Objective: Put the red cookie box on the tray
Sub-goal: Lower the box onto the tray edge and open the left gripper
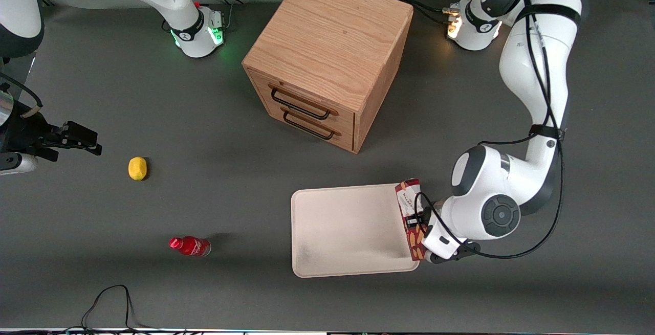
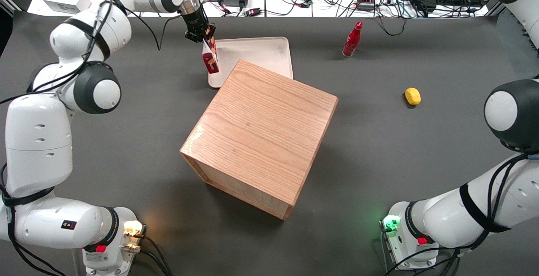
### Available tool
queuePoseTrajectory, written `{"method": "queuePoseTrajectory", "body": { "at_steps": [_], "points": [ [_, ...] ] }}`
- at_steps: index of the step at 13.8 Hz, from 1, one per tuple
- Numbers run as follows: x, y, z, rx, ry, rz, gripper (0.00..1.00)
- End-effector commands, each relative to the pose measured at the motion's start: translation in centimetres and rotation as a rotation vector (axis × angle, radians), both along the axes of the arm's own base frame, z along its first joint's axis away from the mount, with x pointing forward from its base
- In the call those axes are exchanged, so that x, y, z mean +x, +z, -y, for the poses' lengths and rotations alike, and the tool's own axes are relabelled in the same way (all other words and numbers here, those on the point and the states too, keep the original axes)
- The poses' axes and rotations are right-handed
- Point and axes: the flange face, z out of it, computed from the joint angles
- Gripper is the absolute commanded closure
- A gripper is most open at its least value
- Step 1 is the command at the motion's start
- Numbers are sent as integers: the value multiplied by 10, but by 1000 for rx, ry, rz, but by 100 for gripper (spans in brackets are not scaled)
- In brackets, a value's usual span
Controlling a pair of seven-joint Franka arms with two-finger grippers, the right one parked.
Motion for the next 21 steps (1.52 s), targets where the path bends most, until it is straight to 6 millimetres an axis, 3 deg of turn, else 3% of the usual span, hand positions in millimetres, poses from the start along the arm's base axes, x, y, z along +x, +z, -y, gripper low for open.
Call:
{"method": "queuePoseTrajectory", "body": {
  "at_steps": [1, 4, 11, 12, 13, 14, 21],
  "points": [
    [9, -14, 0, 19, -50, 40, 100],
    [9, -30, 9, 27, -57, 61, 100],
    [8, -43, 14, 28, -59, 64, 100],
    [8, -45, 15, 25, -57, 68, 96],
    [8, -47, 15, 23, -53, 71, 45],
    [8, -48, 14, 24, -52, 78, 0],
    [7, -54, 13, 28, -52, 68, 0]
  ]
}}
